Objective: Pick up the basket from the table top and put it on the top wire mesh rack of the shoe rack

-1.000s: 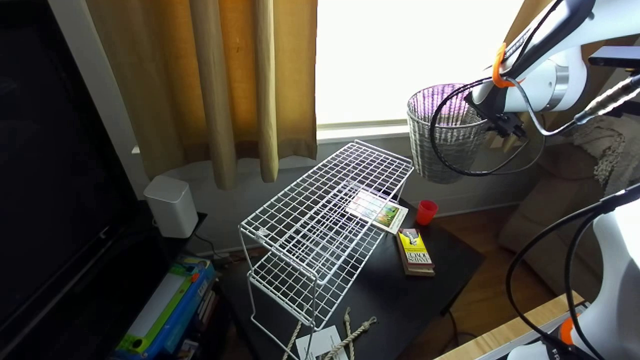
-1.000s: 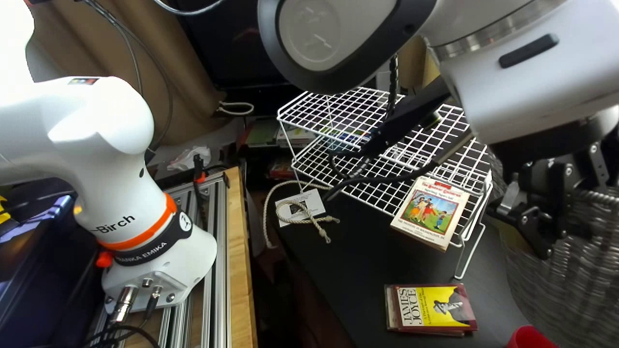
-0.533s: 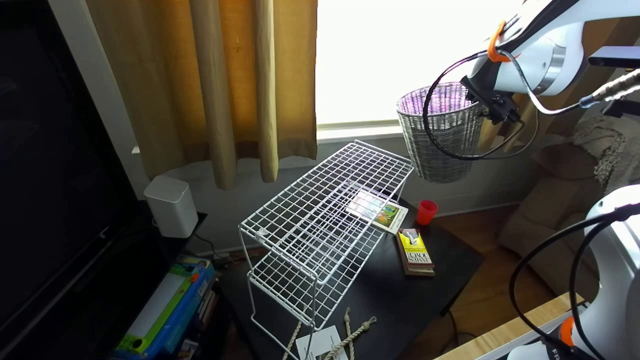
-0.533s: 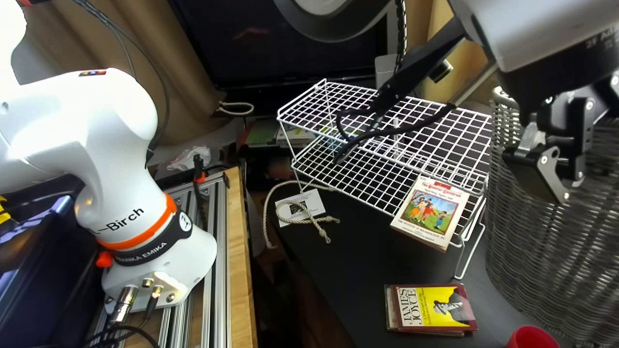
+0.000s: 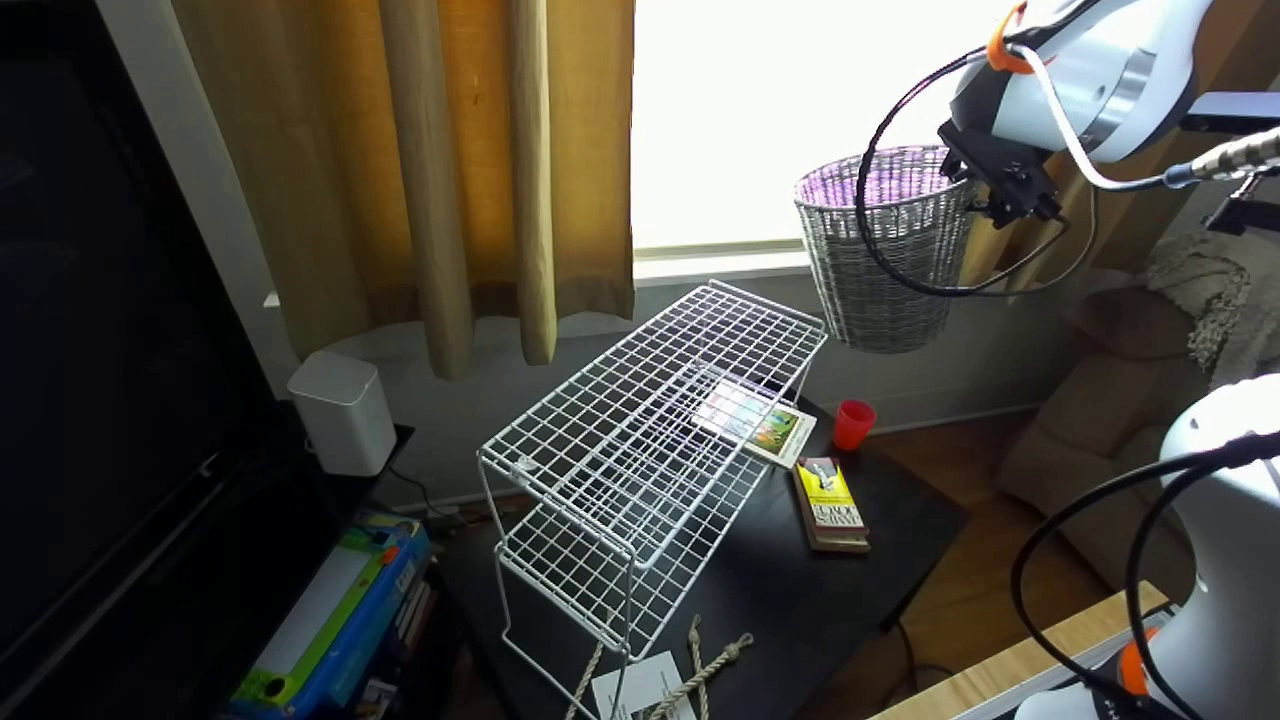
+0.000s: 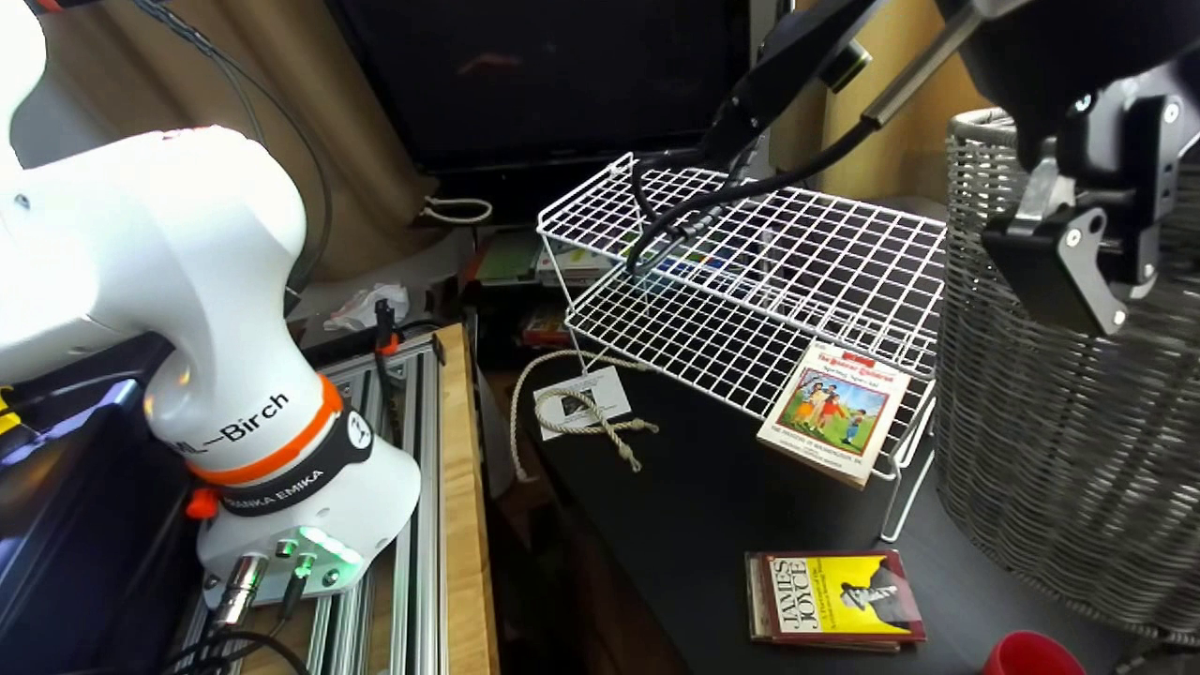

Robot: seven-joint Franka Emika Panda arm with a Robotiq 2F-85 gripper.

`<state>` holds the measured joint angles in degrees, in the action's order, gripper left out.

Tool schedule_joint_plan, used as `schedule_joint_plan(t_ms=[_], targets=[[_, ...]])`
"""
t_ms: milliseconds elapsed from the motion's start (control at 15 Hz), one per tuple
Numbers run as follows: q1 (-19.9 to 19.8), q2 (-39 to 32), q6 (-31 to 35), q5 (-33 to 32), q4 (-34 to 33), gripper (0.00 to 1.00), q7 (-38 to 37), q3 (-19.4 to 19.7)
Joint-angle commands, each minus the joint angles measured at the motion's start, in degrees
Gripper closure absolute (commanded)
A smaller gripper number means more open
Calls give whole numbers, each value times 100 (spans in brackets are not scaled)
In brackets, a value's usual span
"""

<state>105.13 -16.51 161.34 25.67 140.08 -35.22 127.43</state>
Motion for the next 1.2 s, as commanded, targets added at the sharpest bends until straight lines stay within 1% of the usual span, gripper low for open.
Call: schedule_joint_plan(t_ms=[0,200,333,667,1133], targets=[[-162,-714,-314,1322,-100,97,916,-88],[-205,-1237,-687,2163,-85,97,1584,-71],[-246,-1542,-936,2502,-74,97,1855,-76],[-279,-2143,-1461,2966,-96,97,2209,-29],[-138,-2650,-2321,3462,-68,97,2833,157]])
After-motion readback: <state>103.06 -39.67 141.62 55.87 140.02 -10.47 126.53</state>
